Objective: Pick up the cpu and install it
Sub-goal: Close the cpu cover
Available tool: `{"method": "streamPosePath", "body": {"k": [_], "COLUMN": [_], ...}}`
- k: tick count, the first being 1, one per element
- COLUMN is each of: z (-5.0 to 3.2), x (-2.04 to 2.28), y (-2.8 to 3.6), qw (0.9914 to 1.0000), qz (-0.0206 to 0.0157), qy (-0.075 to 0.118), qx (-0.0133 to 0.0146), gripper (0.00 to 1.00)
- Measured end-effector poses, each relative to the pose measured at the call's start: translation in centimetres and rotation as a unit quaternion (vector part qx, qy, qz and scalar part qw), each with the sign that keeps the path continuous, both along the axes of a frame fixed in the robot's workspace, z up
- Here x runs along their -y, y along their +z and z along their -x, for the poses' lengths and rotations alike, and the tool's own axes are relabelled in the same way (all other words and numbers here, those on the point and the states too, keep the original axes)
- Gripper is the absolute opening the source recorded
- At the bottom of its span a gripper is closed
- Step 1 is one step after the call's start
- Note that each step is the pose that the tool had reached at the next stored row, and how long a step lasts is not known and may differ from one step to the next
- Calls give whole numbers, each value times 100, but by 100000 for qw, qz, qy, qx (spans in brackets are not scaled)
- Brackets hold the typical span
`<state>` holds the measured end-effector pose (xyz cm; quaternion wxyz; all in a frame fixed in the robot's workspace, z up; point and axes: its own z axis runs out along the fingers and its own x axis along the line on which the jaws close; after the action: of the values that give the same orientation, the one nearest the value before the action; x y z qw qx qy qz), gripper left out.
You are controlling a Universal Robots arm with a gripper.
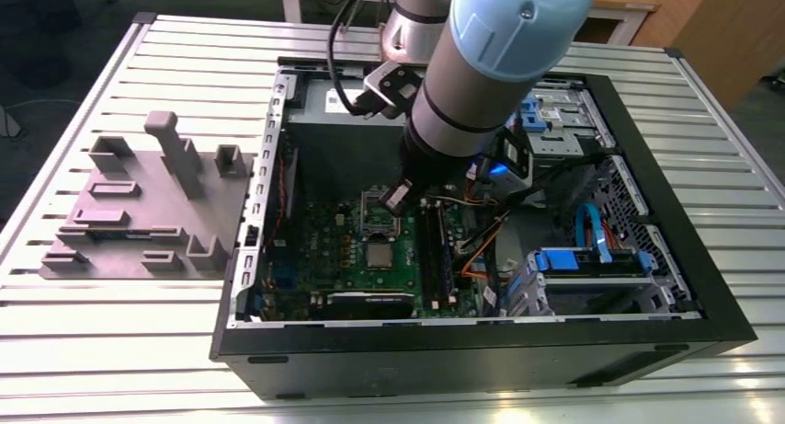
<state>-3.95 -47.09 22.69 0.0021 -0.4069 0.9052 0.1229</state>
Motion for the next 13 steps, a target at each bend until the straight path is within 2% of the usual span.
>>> {"method": "streamPosePath", "body": {"k": [6, 7, 10, 11, 13], "z": [-73, -74, -76, -77, -82], "x": [-30, -38, -53, -54, -57], "y": [-16, -20, -32, -38, -57], "qw": [99996, 99993, 99958, 99944, 99924], "qz": [-810, -1182, -2873, -3332, -3887], "qy": [314, 308, 321, 320, 321], "qx": [2, 1, 7, 4, 11], "gripper": [10, 10, 10, 10, 10]}}
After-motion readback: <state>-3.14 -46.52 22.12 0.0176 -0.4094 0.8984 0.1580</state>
